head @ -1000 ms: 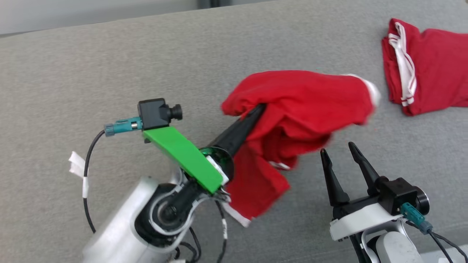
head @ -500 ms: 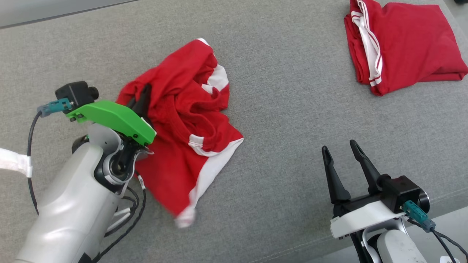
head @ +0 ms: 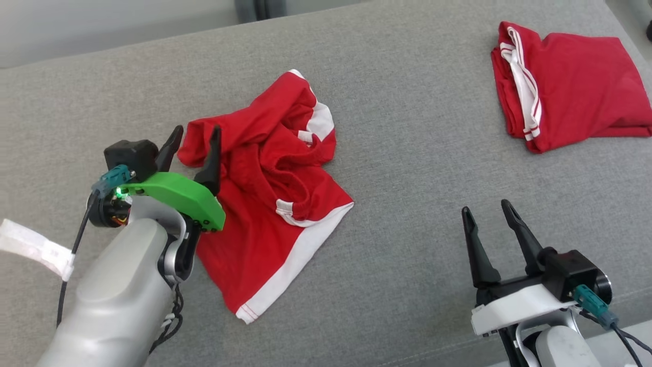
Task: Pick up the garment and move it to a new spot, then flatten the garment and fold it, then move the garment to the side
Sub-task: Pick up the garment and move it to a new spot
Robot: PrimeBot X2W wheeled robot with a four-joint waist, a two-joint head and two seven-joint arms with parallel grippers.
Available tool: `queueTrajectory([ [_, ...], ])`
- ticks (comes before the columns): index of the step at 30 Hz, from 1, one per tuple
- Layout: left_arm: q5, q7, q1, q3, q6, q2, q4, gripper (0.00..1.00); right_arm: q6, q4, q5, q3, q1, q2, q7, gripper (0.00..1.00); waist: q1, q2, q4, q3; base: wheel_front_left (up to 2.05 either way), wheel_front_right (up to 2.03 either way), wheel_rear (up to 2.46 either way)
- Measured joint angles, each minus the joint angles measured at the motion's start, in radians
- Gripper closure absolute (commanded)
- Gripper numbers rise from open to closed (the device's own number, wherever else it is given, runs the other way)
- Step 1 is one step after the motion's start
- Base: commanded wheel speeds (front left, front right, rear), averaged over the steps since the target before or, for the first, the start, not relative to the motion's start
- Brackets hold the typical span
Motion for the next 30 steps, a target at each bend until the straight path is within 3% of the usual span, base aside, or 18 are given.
queueTrajectory([
  [5,0.216,-0.004,0.183,0.176,0.055,-0.02,-0.256,0.0,0.0,-0.023,-0.005,-0.056,0.034,0.0,0.0,0.0,0.0,0.0,0.044,-0.034,0.0,0.0,0.0],
  [11,0.419,-0.004,0.439,0.319,0.059,-0.076,-0.454,0.0,0.0,-0.03,-0.016,-0.107,0.08,0.0,0.0,0.0,0.0,0.0,0.102,-0.083,0.0,0.0,0.0],
  [19,0.632,-0.004,0.716,0.493,0.021,-0.138,-0.602,0.0,0.0,-0.022,-0.022,-0.16,0.138,0.0,0.0,0.0,0.0,0.0,0.173,-0.162,0.0,0.0,0.0],
  [25,0.694,-0.004,0.877,0.615,-0.012,-0.186,-0.649,0.0,0.0,-0.005,-0.031,-0.174,0.163,0.0,0.0,0.0,-0.0001,-0.0001,0.212,-0.219,0.0,0.0,0.0],
  [30,0.718,-0.004,0.937,0.689,-0.077,-0.218,-0.662,0.0,0.0,0.0,-0.025,-0.176,0.168,0.0,0.0,0.0,0.0,0.0,0.243,-0.249,0.0,0.0,0.0],
])
